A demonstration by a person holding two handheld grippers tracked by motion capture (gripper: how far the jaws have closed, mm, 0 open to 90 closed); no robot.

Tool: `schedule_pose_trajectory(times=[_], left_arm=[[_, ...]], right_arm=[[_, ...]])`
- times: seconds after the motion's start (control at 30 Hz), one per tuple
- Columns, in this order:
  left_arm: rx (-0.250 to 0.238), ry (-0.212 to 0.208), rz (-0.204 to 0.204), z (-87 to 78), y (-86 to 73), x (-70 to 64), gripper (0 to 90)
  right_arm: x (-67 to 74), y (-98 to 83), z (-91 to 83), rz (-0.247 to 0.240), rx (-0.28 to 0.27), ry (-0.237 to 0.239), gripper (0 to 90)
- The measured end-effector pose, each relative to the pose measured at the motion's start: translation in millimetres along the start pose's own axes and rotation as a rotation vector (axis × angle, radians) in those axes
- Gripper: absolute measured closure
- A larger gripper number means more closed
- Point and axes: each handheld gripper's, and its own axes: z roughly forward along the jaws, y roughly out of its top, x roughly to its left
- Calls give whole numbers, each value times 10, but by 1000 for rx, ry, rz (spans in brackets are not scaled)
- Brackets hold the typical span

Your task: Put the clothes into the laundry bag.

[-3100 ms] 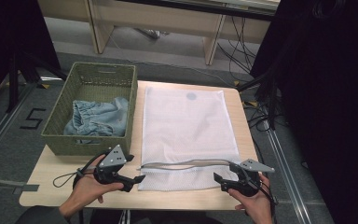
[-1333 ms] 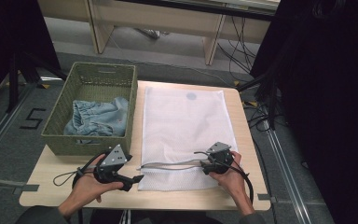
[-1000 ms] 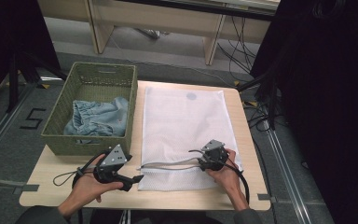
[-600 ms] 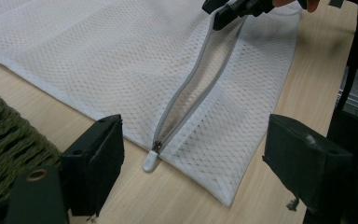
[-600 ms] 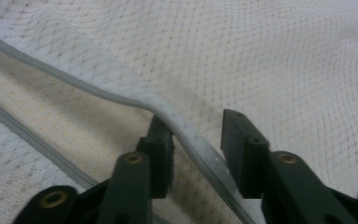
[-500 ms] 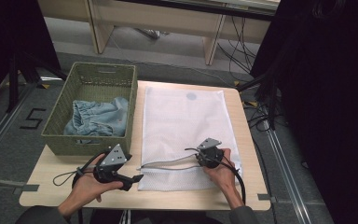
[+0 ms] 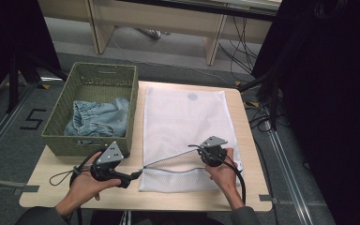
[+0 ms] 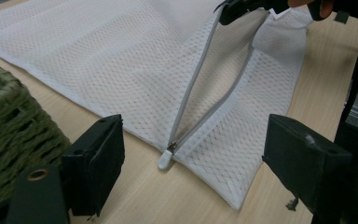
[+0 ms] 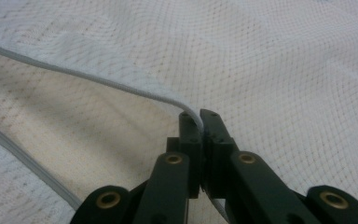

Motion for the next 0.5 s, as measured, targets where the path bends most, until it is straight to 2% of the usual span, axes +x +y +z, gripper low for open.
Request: schedule_pose_trajectory(times=[0.03, 0.07, 0.17, 0.23, 0.3, 0.43, 0.47, 0.5], left_arm=[[0, 0, 0, 0, 0, 0, 198], [-15, 19, -13, -22, 15, 14, 198], [-26, 28, -10, -52, 36, 52, 198], [-51, 51, -24, -90, 58, 106, 199], [-61, 68, -32, -133, 82, 163, 200], [-75, 134, -38, -258, 141, 328, 199], [-74, 154, -47, -309, 163, 400, 199], [-74, 154, -47, -309, 163, 400, 199]], right_arm=[[-3, 6, -8, -4, -10, -2, 888], [-2, 12, -21, 4, -18, -5, 887], [-10, 31, -49, 8, -29, -14, 888], [-33, 60, -90, 3, -38, -15, 888], [-65, 86, -125, -10, -73, -29, 890], [-78, 153, -196, 11, -108, -22, 890], [-81, 189, -233, -1, -130, -41, 890], [-81, 189, -233, -1, -130, -41, 890]])
